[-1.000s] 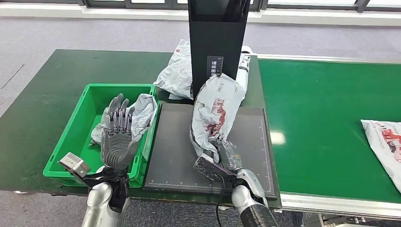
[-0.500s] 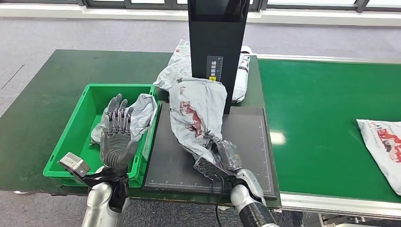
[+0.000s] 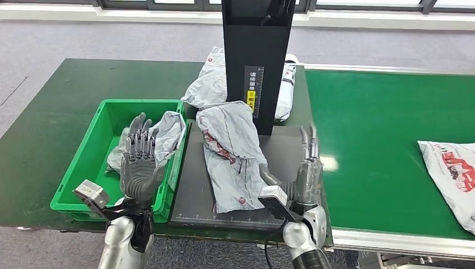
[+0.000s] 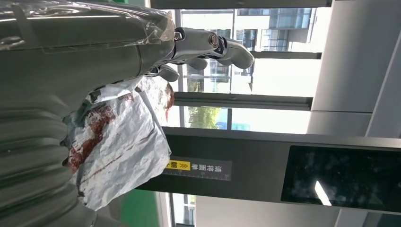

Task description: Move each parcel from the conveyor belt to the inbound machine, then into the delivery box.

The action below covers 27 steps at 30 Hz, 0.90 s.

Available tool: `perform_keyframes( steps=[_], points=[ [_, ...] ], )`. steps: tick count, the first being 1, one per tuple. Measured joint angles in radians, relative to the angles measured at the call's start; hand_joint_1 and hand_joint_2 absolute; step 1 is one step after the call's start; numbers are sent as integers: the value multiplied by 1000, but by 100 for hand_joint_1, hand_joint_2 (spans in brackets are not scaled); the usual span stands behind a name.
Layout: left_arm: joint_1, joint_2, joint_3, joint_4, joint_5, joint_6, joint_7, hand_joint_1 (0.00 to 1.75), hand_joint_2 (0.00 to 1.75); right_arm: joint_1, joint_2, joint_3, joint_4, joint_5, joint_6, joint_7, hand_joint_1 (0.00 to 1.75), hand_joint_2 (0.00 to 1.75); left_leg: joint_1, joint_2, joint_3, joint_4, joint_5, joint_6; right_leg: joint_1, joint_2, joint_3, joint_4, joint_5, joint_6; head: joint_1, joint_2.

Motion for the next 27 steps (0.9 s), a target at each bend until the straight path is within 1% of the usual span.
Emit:
perform_keyframes(
  steps=[3,13,18,20,23,25,27],
  points=[
    [-1,0,0,5,0,1,0,0,175,22,-7,22,-62,-10,-14,0,0,175,0,1,0,0,0,0,0,1,-1,0,0,0,0,0],
    [-1,0,0,12,-1,3,0,0,175,57,-19,43,-156,-7,-16,0,0,175,0,1,0,0,0,0,0,1,0,0,0,0,0,0],
    [-5,0,-3,27,-37,38,0,0,175,107,-19,42,-322,28,-21,0,0,175,0,1,0,0,0,0,0,1,-1,0,0,0,0,0],
    [-9,0,-9,36,-81,85,0,0,175,121,-18,41,-375,35,-22,0,0,175,0,1,0,0,0,0,0,1,-1,0,0,0,0,0],
    [-26,1,-45,72,-185,224,0,0,175,133,-14,39,-445,50,-22,0,0,175,0,1,1,0,0,0,0,1,-1,0,0,0,0,0],
    [-54,1,-91,130,-261,321,0,0,175,137,-13,38,-485,60,-22,0,0,175,0,1,1,0,0,0,0,1,0,0,0,0,0,0],
    [-98,-1,-134,212,-321,387,0,0,175,139,-12,38,-517,67,-22,0,0,175,0,1,1,0,0,0,0,1,0,0,1,0,0,0]
  ],
)
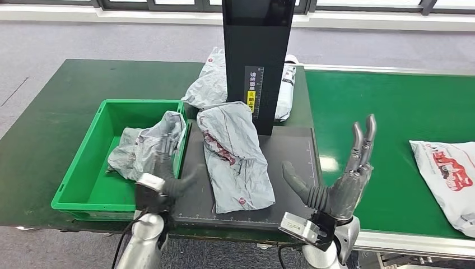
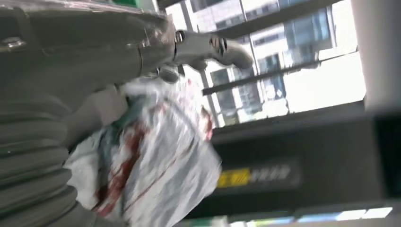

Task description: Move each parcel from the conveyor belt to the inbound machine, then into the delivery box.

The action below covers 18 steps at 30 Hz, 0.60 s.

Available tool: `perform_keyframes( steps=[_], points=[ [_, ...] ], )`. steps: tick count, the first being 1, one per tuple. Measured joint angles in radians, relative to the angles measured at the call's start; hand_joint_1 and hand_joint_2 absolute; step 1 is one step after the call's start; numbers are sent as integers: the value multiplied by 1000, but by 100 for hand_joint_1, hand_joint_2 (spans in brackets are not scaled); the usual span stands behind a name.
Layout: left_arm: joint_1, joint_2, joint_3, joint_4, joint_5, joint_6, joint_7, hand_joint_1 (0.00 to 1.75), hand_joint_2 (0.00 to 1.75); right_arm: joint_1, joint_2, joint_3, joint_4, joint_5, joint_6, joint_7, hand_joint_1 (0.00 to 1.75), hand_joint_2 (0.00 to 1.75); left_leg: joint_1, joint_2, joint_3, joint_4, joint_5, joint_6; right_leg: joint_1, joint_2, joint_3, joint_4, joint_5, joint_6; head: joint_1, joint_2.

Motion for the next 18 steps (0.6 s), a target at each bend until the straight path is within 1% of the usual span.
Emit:
perform_keyframes(
  steps=[2,4,8,11,13,18],
  points=[
    [-57,-9,-32,104,-36,41,0,0,175,2,1,0,-27,3,0,0,0,175,0,0,0,0,0,0,0,0,0,0,1,0,0,0],
    [-105,-20,-47,199,-48,58,0,0,175,3,1,0,-46,4,0,0,0,175,0,1,1,0,0,0,0,1,0,0,2,0,0,0],
    [-159,-37,-56,323,-74,76,1,0,175,4,1,0,-65,6,0,1,0,175,0,2,1,0,1,0,0,1,0,0,2,-1,0,0],
    [-219,-55,-61,456,-125,105,16,0,175,3,2,0,-71,2,0,0,0,175,0,1,0,0,1,1,0,-1,0,0,2,-1,0,0],
    [-251,-64,-70,538,-150,128,48,0,175,1,2,0,-71,-11,0,0,0,175,0,0,0,0,1,1,0,0,0,0,2,-1,0,0],
    [-307,-71,-111,700,-180,157,178,0,175,-7,3,2,-66,-21,1,0,0,175,0,0,0,0,1,1,0,0,0,0,2,-1,0,0]
  ],
)
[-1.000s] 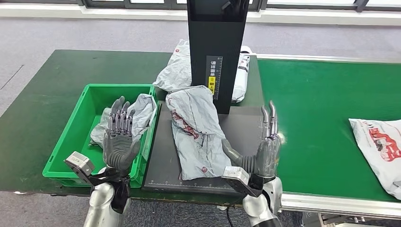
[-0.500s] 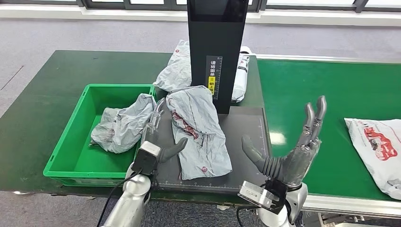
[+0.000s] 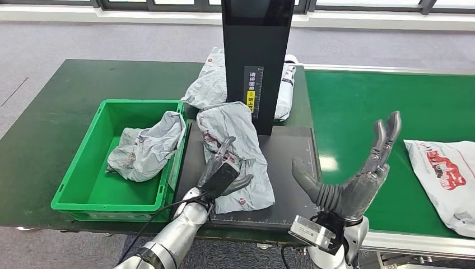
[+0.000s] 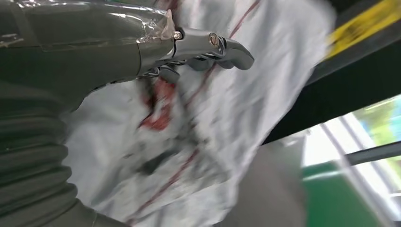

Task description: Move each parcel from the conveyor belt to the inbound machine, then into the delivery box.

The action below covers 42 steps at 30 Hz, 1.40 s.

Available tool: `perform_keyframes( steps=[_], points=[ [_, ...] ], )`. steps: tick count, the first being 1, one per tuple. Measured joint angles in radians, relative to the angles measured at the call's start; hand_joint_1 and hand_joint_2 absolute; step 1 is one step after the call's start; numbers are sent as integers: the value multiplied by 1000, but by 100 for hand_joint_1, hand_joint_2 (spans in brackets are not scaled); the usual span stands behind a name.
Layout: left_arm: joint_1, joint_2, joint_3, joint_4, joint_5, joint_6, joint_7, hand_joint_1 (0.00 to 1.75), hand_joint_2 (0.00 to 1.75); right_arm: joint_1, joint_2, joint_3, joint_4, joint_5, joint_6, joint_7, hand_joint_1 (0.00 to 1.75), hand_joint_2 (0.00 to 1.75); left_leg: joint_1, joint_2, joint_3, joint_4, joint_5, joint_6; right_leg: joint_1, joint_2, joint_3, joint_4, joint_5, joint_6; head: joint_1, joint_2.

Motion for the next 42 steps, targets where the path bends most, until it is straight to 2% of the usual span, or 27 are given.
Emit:
perform_keyframes(
  steps=[6,12,16,17,20,21,30,32,37,42],
  points=[
    [-32,-1,-45,109,-85,43,131,0,175,0,0,-2,1,-6,0,0,0,175,0,0,0,0,0,0,0,0,0,0,0,0,0,0],
    [-63,-1,-142,172,-270,49,360,0,175,0,0,-3,1,6,0,0,0,175,0,0,1,0,0,0,0,-1,2,0,0,0,0,0],
    [-82,-1,-203,192,-351,27,455,1,175,0,1,-3,1,9,0,0,0,175,0,-1,3,0,0,0,0,-2,5,0,-1,1,0,0],
    [-86,-1,-217,197,-363,23,469,39,175,0,1,-3,1,7,0,0,0,175,0,-1,4,0,0,1,0,-2,6,0,-2,1,0,0],
    [-94,-1,-249,206,-386,7,489,168,175,0,1,-3,1,2,0,0,0,175,0,-3,6,0,0,1,0,-4,10,0,-2,1,0,0],
    [-96,-1,-259,207,-397,-2,494,175,175,0,1,-3,1,-1,0,0,0,175,0,-4,7,-1,0,1,0,-4,11,0,-2,2,0,0],
    [-113,1,-336,212,-496,-18,573,175,175,0,1,-4,3,-16,0,1,0,175,0,-5,10,-1,-5,2,0,-6,23,0,-7,2,0,0],
    [-114,1,-342,212,-516,7,592,175,175,0,0,-4,3,-16,0,1,0,175,0,-5,10,-1,-5,2,0,-5,23,0,-7,2,0,0],
    [-110,1,-362,212,-604,143,672,175,175,1,1,-8,4,-14,0,1,0,175,0,-4,18,-1,-5,0,0,-3,20,0,-7,1,0,0],
    [-108,1,-367,217,-632,191,694,175,175,1,1,-9,4,-11,0,1,0,175,0,-4,17,-1,-5,0,0,-3,19,0,-7,1,0,0]
  ],
)
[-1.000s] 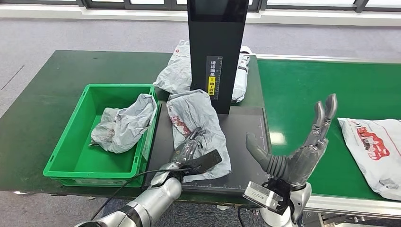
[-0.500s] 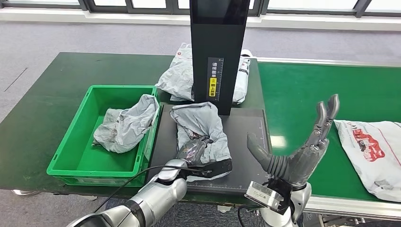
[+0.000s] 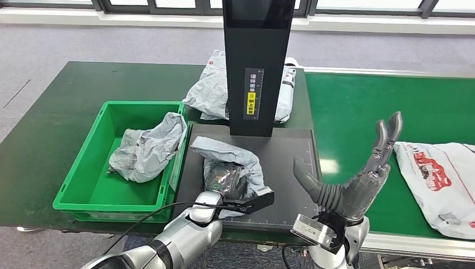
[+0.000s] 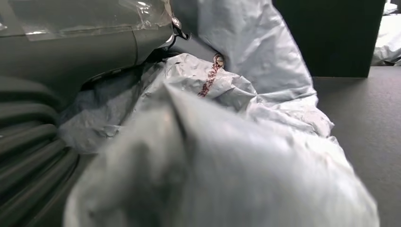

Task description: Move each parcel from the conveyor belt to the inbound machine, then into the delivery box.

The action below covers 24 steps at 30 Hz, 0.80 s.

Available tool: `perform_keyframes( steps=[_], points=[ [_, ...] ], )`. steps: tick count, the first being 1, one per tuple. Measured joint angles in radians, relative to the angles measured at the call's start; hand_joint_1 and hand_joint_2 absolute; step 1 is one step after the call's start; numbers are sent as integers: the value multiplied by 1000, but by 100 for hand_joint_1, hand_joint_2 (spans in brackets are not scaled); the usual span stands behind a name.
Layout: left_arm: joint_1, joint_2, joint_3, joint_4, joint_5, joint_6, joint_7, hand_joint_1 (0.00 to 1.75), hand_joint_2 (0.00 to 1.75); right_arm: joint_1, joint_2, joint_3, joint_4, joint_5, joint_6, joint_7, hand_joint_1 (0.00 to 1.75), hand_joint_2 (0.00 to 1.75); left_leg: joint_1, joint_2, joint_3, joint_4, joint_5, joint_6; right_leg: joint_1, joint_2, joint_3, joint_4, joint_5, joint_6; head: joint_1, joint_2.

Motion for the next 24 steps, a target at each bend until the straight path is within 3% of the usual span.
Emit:
perform_keyframes(
  steps=[5,8,12,16,20,24],
  points=[
    [35,10,6,-63,-185,166,76,175,175,2,0,-6,0,9,0,0,0,175,0,1,-3,0,0,0,0,1,-3,0,0,0,0,0],
    [90,27,47,-234,-382,205,89,175,175,2,0,-9,0,16,0,0,0,175,0,0,-4,0,0,0,0,0,-4,0,0,0,0,0],
    [137,75,60,-511,-417,209,176,175,175,3,1,-14,0,22,0,0,0,175,0,2,-5,0,0,0,0,2,-7,0,0,0,0,0],
    [133,143,-6,-723,-418,211,333,175,175,4,2,-16,0,25,0,0,0,175,0,1,-6,0,0,0,0,1,-7,0,0,0,0,0],
    [107,201,-105,-832,-418,211,456,175,175,4,2,-17,0,26,0,0,0,175,0,1,-7,0,0,0,0,1,-8,0,0,0,0,0],
    [71,257,-195,-904,-418,211,494,175,175,5,2,-20,0,31,0,0,0,175,0,1,-7,0,0,0,0,2,-8,0,0,0,0,0]
  ],
)
